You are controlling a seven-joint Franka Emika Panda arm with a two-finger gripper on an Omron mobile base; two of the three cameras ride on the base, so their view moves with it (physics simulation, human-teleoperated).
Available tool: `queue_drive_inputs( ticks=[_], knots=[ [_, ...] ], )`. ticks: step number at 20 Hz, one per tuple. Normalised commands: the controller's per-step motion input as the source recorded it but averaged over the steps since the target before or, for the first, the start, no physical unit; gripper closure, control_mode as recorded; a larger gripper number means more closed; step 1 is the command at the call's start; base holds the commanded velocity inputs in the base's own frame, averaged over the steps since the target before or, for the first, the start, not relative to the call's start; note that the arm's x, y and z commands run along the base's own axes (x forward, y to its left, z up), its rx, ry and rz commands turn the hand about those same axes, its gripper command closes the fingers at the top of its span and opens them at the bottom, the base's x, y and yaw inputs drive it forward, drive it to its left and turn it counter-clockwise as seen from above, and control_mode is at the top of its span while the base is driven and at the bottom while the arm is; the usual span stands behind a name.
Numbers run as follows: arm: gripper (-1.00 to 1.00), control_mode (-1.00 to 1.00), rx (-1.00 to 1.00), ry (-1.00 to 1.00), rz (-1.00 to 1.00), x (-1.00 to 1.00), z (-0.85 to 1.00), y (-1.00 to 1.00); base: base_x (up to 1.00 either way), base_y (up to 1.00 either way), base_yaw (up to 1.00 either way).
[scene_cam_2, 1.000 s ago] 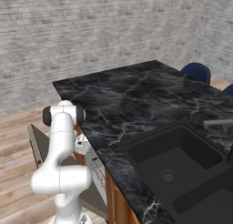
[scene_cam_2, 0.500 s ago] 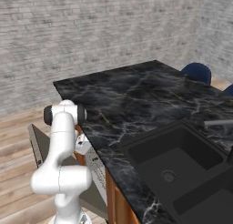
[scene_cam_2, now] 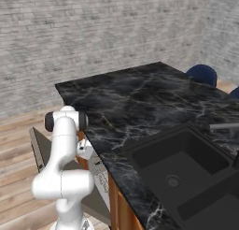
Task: Open the dishwasher door and pull out the top rack.
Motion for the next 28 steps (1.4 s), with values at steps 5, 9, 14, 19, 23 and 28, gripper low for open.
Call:
queue_drive_inputs(
  ticks=[5,9,14,19,23,28],
  knots=[
    [-1.00,-1.00,-0.11,0.00,0.00,0.60,-0.42,-0.12,0.00,0.00,0.00],
    [-1.00,-1.00,-0.02,-0.04,0.00,0.51,-0.38,-0.03,0.00,0.00,0.00],
    [-1.00,-1.00,0.06,-0.09,0.00,0.40,-0.30,-0.06,0.00,0.00,0.00],
    [-1.00,-1.00,0.16,-0.09,0.00,0.03,0.00,-0.17,0.00,0.00,0.00],
    [-1.00,-1.00,0.09,-0.18,0.00,0.00,0.00,-0.17,0.00,0.00,0.00],
    [-1.00,-1.00,0.00,-0.23,0.03,0.01,0.00,-0.26,0.00,0.00,0.00]
  ],
)
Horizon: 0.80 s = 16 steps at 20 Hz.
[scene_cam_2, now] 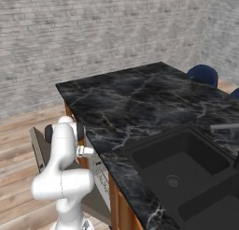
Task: Open the dishwasher door and pull out the top rack.
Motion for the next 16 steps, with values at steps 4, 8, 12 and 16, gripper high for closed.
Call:
queue_drive_inputs(
  ticks=[4,8,12,16],
  knots=[
    [-1.00,-1.00,0.00,-0.31,0.07,-0.04,0.06,-0.05,0.00,0.00,0.00],
    [-1.00,-1.00,0.00,-0.34,0.02,-0.12,0.29,0.00,0.00,0.00,0.00],
    [-1.00,-1.00,0.00,-0.29,0.00,0.00,0.49,0.00,0.00,0.00,0.00],
    [-1.00,-1.00,0.05,-0.18,0.00,0.00,0.53,0.00,0.00,0.00,0.00]
  ],
)
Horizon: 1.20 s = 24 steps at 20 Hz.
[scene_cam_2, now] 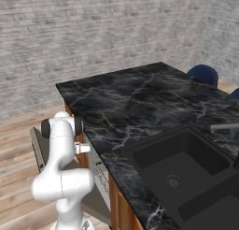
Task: Open the dishwasher door and pull out the top rack.
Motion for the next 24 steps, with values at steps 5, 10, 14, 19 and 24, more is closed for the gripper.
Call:
queue_drive_inputs(
  ticks=[5,10,14,19,24],
  knots=[
    [-1.00,-1.00,0.05,-0.16,-0.02,0.00,0.16,-0.04,0.00,0.00,0.00],
    [-1.00,-1.00,0.00,-0.25,0.00,0.00,-0.11,-0.29,0.00,0.00,0.00],
    [-1.00,-1.00,0.00,-0.32,0.00,0.00,-0.24,-0.34,0.00,0.00,0.00],
    [-1.00,-1.00,0.01,-0.44,0.00,-0.10,-0.13,-0.29,0.00,0.00,0.00],
    [-1.00,-1.00,0.07,-0.43,0.00,-0.12,-0.03,-0.57,0.00,0.00,0.00]
  ],
)
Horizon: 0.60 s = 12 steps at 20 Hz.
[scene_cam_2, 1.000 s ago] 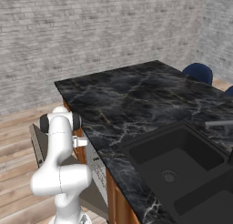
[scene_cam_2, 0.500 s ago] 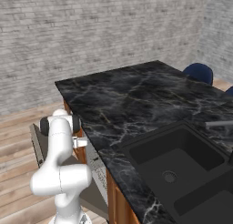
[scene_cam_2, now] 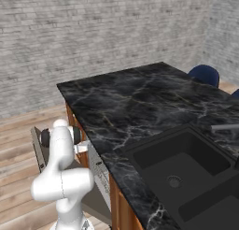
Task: Open the dishwasher door and pull out the top rack.
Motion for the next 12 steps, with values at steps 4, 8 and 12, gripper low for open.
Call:
queue_drive_inputs(
  ticks=[4,8,12],
  knots=[
    [-1.00,-1.00,0.16,-0.39,0.00,-0.26,0.03,-0.64,0.00,0.00,0.00],
    [-1.00,-1.00,0.21,-0.37,0.00,-0.44,0.12,-0.58,0.00,0.00,0.00],
    [-1.00,-1.00,0.23,-0.35,0.00,-0.39,0.02,-0.64,0.00,0.00,0.00]
  ],
)
